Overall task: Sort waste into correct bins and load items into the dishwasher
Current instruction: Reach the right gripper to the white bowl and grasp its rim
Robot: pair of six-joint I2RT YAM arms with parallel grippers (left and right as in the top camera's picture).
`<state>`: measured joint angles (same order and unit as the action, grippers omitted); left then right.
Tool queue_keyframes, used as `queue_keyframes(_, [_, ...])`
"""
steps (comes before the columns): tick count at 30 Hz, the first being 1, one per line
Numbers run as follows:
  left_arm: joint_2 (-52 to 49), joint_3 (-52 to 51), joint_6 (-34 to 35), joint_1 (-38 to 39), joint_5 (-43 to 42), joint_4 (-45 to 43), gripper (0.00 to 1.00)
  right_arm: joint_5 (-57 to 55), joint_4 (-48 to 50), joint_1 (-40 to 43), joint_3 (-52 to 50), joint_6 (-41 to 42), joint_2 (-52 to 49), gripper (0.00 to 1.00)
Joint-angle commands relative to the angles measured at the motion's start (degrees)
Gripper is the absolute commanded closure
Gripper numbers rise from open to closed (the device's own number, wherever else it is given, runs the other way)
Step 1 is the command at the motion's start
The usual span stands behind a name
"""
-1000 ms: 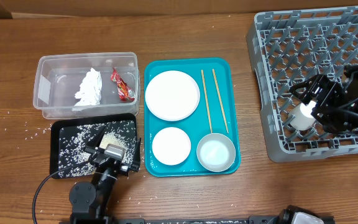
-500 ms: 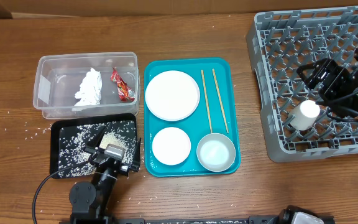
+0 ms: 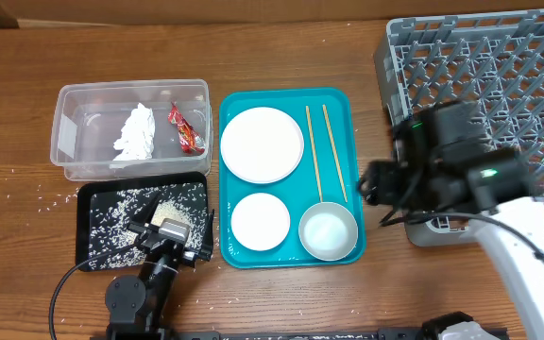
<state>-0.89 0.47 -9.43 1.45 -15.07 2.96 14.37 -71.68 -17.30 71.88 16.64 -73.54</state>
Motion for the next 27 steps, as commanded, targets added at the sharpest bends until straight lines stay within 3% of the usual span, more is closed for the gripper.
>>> queue_keyframes(1, [0.61,-0.20,-0.83,-0.42,-1.05,-0.11,0.00,-4.28,5.33,-3.08,-7.41,1.57,-0.96,0.42])
queue_keyframes(7, [0.61,-0.22,-0.83,-0.42,-1.05,-0.11,0.00,-3.26,15.19,-3.39,-17.81,2.32,-6.40,0.52])
queue_keyframes(15, [0.61,-0.22,-0.83,-0.42,-1.05,-0.11,0.00,-2.34,19.47,-6.25,-20.83,2.01,-14.43,0.62])
queue_keyframes(20, [0.61,-0.22,-0.83,-0.42,-1.05,-0.11,0.00,-4.35,20.24,-7.02,-20.70,3.06,-15.89,0.96])
queue_keyframes(27, [0.61,-0.22,-0.83,-0.42,-1.05,-0.11,0.00,-16.48,13.49,-6.95,-11.32,6.16,-10.27,0.96])
